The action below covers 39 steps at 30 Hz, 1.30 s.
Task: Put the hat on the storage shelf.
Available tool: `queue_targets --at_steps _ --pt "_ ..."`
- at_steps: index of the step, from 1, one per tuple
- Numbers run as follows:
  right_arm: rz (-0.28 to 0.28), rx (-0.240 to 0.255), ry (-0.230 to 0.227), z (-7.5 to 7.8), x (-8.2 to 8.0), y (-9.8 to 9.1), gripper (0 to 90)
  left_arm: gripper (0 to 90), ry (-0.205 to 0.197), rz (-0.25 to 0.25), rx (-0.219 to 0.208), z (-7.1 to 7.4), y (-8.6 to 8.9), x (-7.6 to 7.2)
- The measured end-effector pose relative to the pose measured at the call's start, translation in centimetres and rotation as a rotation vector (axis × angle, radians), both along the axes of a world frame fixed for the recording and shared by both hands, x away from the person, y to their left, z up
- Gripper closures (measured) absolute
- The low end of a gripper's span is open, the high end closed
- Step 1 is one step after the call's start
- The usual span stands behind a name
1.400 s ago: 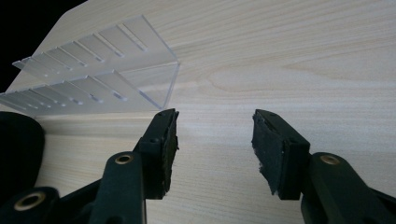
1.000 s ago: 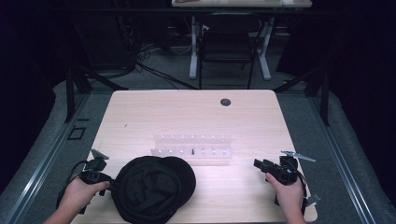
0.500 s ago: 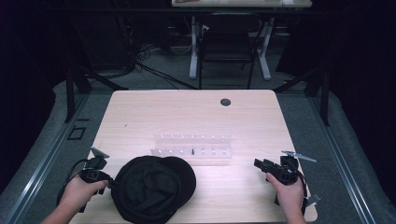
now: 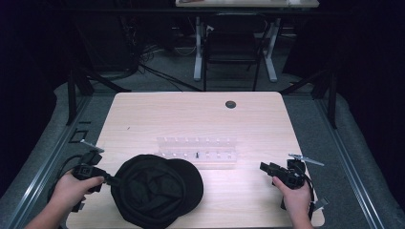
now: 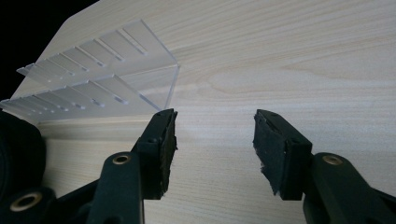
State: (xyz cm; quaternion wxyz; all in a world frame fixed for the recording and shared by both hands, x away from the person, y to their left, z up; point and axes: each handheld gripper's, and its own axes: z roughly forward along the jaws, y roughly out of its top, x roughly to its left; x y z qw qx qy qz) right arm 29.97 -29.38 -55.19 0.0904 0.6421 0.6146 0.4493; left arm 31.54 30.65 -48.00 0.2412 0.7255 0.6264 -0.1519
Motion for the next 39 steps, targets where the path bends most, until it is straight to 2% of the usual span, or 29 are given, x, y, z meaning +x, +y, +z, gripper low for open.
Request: queue_targets --at_steps 4,6,9,12,15,16,17,20,24,27,37,39 --pt "-0.003 0.018 -0.009 -0.1 0.0 0.1 48.2 88.3 -0.008 -0.004 -0.046 1.1 0.0 -0.2" --pt "-0.003 0.018 -0.009 -0.1 0.0 0.0 48.2 88.4 -0.005 -0.015 -0.056 1.5 0.1 -0.2" --pt "-0.004 0.018 -0.009 -0.1 0.0 0.0 48.2 88.4 0.007 -0.001 -0.071 2.0 0.1 -0.3" --pt "-0.005 0.020 -0.007 -0.1 0.0 0.0 48.1 88.4 -0.005 -0.003 -0.095 2.9 0.1 -0.4" --pt "-0.009 0.024 -0.008 -0.1 0.1 0.0 48.1 88.4 -0.021 -0.011 -0.086 4.1 0.0 -0.4" --pt "-0.010 0.025 -0.008 -0.1 0.1 0.0 48.1 88.4 -0.026 -0.016 -0.077 4.9 -0.3 -0.3" --pt "-0.010 0.025 -0.008 -0.1 0.1 0.0 48.1 88.4 -0.026 -0.016 -0.077 4.9 -0.3 -0.3" --pt "-0.006 0.021 -0.006 -0.1 0.0 -0.1 48.0 88.4 -0.033 -0.022 -0.091 6.0 -0.6 -0.4" --pt "-0.003 0.021 -0.004 -0.1 0.0 -0.1 48.0 88.4 -0.027 -0.025 -0.131 7.3 -0.9 -0.4" --pt "-0.003 0.026 -0.004 -0.1 0.0 -0.1 47.9 88.5 -0.040 -0.031 -0.139 8.0 -1.2 -0.3" --pt "-0.012 0.030 -0.004 -0.1 0.1 -0.1 47.7 88.5 -0.045 -0.053 -0.167 9.8 -2.3 -0.2" --pt "-0.012 0.030 -0.003 -0.1 0.1 -0.1 47.5 88.5 -0.044 -0.050 -0.152 10.3 -2.6 -0.3"
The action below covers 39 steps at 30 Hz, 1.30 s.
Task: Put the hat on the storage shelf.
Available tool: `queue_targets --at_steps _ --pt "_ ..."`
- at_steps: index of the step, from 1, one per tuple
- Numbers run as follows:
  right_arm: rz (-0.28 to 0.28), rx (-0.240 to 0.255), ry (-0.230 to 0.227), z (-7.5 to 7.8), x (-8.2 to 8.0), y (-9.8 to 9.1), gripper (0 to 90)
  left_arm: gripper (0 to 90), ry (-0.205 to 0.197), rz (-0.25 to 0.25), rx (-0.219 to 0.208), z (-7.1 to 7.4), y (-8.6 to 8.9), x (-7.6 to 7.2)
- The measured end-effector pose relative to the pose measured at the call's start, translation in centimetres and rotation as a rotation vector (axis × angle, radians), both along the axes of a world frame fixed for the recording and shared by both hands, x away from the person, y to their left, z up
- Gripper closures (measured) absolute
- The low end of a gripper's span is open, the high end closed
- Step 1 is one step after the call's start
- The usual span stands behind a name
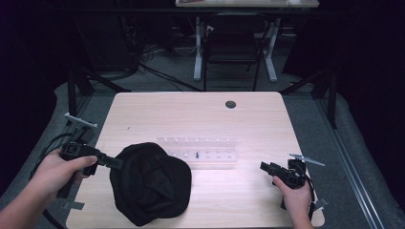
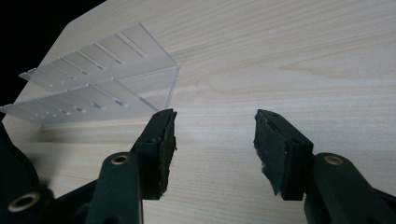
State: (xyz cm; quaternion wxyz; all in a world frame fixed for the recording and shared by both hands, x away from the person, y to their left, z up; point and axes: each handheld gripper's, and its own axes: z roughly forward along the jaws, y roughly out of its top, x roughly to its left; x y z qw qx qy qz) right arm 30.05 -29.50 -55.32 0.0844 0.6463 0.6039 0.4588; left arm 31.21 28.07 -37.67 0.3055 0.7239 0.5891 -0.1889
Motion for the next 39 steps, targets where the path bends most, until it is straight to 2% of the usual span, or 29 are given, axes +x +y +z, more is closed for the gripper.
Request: queue_targets --at_steps 6,8,9,12,20,29,30,31,39 --pt "0.000 0.006 -0.001 -0.1 0.1 0.0 47.4 88.5 -0.032 -0.012 -0.006 2.0 -0.8 -0.1" --pt "-0.001 0.007 -0.001 -0.1 0.1 0.0 47.3 88.5 -0.033 -0.015 -0.029 2.6 -0.9 -0.1" --pt "-0.002 0.007 -0.001 0.0 0.1 0.0 47.3 88.5 -0.039 -0.019 -0.027 2.9 -1.0 0.0" --pt "-0.006 0.010 0.000 -0.1 0.1 0.0 47.2 88.5 -0.041 -0.018 -0.053 3.3 -1.1 0.1" --pt "0.000 0.008 0.006 -0.1 0.1 -0.1 47.0 88.5 -0.047 -0.019 -0.078 4.5 -1.2 0.3" --pt "-0.008 0.016 0.009 -0.2 0.1 -0.1 47.0 88.5 -0.093 -0.001 -0.095 7.4 -0.9 0.0" --pt "-0.003 0.001 0.018 -0.1 0.1 -0.2 47.0 88.5 -0.097 -0.002 -0.097 7.8 -1.0 0.0" --pt "-0.014 0.021 0.008 -0.2 0.2 0.0 47.0 88.5 -0.104 -0.009 -0.093 8.1 -0.9 0.0" --pt "0.000 0.012 0.013 -0.2 0.2 -0.2 46.9 88.5 -0.125 0.005 -0.107 9.6 -1.0 1.0"
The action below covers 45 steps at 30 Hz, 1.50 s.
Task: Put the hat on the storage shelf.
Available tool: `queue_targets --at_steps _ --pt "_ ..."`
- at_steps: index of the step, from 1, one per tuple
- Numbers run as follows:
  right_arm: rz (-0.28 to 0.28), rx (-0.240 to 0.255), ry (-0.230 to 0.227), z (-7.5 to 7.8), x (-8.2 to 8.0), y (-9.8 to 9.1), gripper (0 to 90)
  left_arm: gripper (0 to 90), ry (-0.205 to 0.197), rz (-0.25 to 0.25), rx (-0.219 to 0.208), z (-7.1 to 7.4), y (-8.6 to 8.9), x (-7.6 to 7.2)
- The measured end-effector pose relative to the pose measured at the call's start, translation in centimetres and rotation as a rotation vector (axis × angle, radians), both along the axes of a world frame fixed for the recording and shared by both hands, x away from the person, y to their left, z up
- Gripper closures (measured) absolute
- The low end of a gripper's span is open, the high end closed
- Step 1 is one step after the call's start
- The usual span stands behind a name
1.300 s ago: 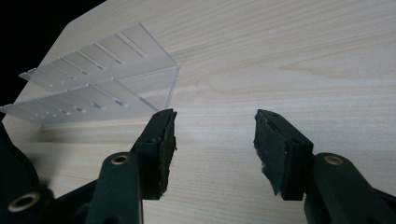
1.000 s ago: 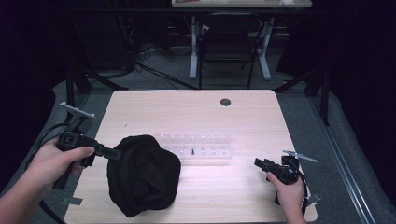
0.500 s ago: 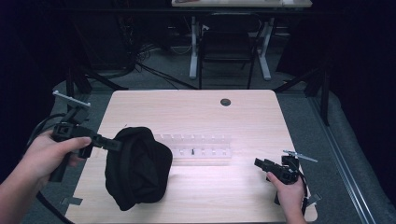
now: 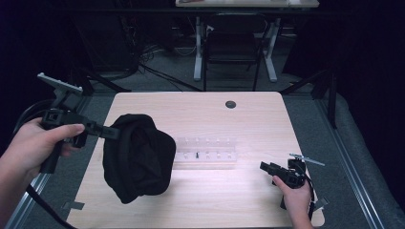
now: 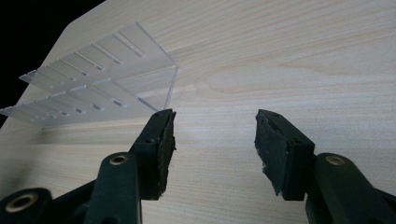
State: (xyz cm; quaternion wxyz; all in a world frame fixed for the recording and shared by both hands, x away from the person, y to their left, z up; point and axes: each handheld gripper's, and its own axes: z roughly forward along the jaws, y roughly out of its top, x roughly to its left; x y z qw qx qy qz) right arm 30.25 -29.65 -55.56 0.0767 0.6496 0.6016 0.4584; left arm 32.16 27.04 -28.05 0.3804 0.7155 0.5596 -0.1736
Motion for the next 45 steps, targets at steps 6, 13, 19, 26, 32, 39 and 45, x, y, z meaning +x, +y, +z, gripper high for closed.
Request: queue_targets --at_steps 6,13,19,26,32,39,45 --pt "0.001 0.002 0.002 0.0 0.0 0.0 46.9 88.5 -0.010 0.017 -0.007 0.5 0.0 1.2" --pt "-0.007 0.007 -0.002 0.0 0.0 0.0 46.9 88.5 -0.021 0.028 -0.014 0.9 -0.4 2.7" --pt "-0.005 0.013 -0.004 0.0 0.0 -0.1 46.9 88.5 -0.023 0.053 -0.022 1.4 -0.7 3.8" --pt "0.004 0.007 -0.004 0.1 0.0 0.0 46.9 88.5 -0.030 0.054 -0.019 1.5 -1.5 5.0" --pt "0.003 0.000 -0.015 0.1 0.1 0.2 46.7 88.5 -0.034 0.057 -0.030 1.4 -2.2 5.9" --pt "0.011 -0.005 -0.015 0.1 0.1 0.3 46.6 88.5 -0.039 0.066 -0.038 1.4 -3.2 6.8" --pt "0.028 -0.022 -0.022 0.3 0.1 0.3 46.5 88.5 -0.038 0.065 -0.049 1.1 -4.3 7.5"
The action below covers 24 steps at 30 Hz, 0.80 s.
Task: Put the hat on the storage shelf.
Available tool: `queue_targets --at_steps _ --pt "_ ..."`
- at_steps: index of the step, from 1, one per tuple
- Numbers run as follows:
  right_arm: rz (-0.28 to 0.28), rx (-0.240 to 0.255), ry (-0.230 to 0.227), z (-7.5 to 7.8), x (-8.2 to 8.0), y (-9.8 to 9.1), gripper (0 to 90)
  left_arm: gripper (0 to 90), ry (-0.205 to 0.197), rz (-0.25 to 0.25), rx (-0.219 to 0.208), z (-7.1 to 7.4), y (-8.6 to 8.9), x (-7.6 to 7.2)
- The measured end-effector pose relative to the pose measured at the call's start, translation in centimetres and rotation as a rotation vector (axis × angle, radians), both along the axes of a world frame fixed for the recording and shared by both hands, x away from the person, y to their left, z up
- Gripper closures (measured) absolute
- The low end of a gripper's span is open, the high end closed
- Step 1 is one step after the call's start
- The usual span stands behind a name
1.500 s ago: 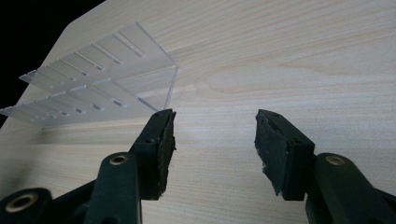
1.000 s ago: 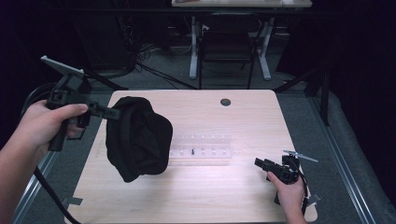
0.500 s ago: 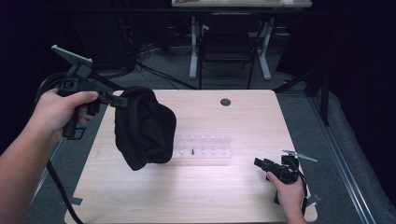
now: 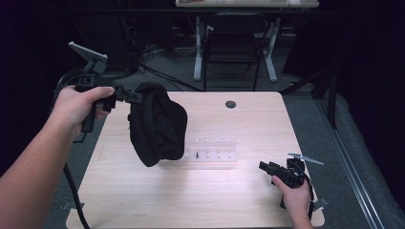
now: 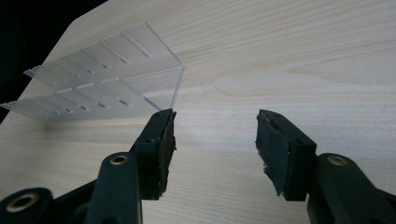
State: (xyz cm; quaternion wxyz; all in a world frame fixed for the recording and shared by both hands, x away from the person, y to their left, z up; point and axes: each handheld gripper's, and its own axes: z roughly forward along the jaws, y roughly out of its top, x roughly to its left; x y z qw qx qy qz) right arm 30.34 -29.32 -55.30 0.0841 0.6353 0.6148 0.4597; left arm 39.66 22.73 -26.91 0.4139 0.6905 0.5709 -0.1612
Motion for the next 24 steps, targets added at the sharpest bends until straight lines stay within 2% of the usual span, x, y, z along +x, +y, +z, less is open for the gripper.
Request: queue_targets --at_steps 12,16,24 --pt "-0.003 0.001 -0.008 0.1 0.0 0.1 46.8 88.5 0.001 -0.021 0.007 -0.5 -2.8 0.9" --pt "-0.002 -0.002 -0.009 0.1 0.0 0.0 46.8 88.5 0.009 -0.024 0.000 -0.9 -3.3 1.4" --pt "-0.007 0.004 -0.014 0.1 0.0 -0.1 46.8 88.5 0.019 -0.018 0.021 -1.5 -4.1 1.9"
